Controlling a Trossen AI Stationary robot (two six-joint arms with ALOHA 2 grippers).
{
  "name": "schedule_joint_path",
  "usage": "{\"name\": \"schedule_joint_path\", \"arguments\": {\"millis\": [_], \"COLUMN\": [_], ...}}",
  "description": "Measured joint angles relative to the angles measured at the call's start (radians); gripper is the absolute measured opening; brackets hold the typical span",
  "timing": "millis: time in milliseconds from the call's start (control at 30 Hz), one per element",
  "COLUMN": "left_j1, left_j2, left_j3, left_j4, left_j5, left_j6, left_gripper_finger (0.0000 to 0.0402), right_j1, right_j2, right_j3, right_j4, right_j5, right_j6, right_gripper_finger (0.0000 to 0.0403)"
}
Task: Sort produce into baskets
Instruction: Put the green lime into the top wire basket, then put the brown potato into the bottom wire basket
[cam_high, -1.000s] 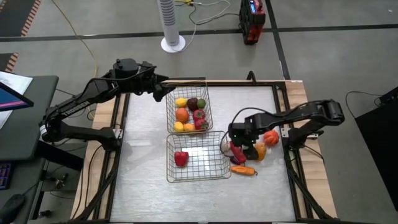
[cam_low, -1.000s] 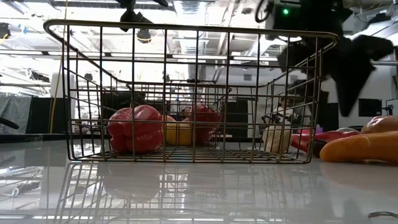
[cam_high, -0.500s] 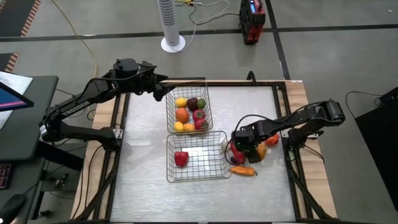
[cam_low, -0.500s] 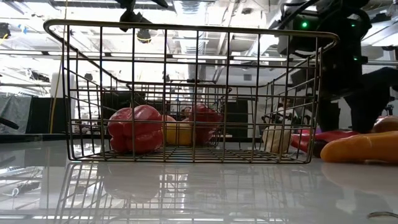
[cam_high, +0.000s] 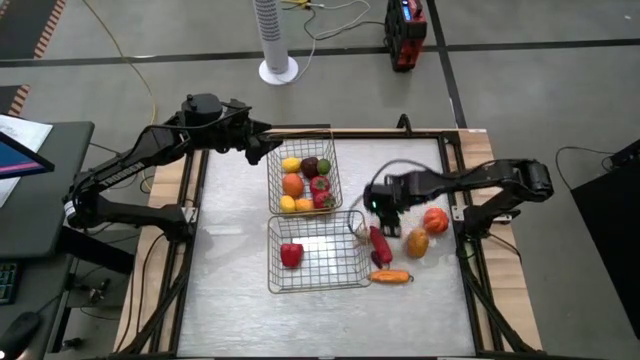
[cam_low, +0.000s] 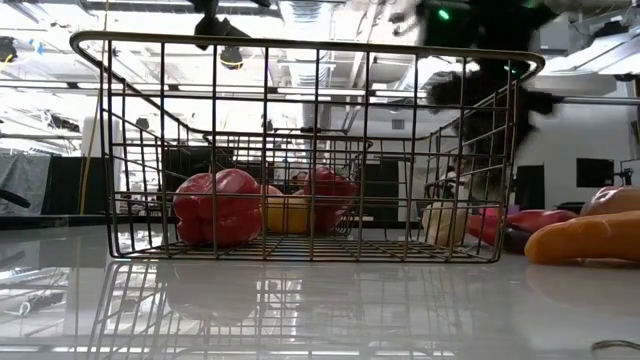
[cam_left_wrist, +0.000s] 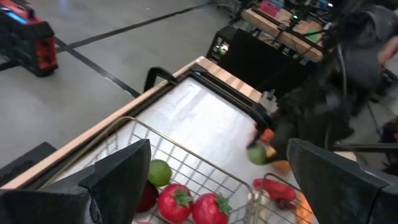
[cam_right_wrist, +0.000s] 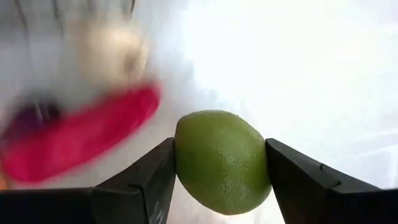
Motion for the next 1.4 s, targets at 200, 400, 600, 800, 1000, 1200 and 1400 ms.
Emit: {"name": "schedule_joint_path", "arguments": {"millis": [200,400,600,800,1000,1200,1400], "left_j1": [0.000,0.000,0.000,-0.001,-0.001,0.000,0.000], "left_j2": [0.000,-0.014,-0.014,-0.014,-0.014,-0.013,-0.013], "left_j3": [0.000,0.000,0.000,0.000,0.000,0.000,0.000], "left_j4": [0.000,-0.002,-0.002,-0.004,-0.002,-0.002,-0.013], "left_j5": [0.023,0.067,0.118,0.128,0.123,0.100,0.099], "left_j6": [0.012,-0.002,-0.019,-0.015,-0.012,-0.019,-0.037], "left_gripper_finger": [0.0363,0.0363,0.0363,0.0363,0.0363,0.0363,0.0363], "right_j1": [-0.113,-0.155,-0.170,-0.200,-0.212,-0.198,-0.152], "right_j2": [0.000,0.000,0.022,0.026,0.016,0.014,0.014], "right_j3": [0.192,0.298,0.298,0.297,0.297,0.298,0.254], "right_j4": [0.122,0.407,0.597,0.594,0.538,0.315,0.003], "right_j5": [-0.008,-0.045,-0.105,-0.226,-0.227,-0.230,-0.278], "right_j6": [0.057,0.064,0.065,0.117,0.130,0.140,0.159], "right_gripper_finger": [0.0251,0.0258,0.0262,0.0305,0.0352,0.0351,0.0331]}}
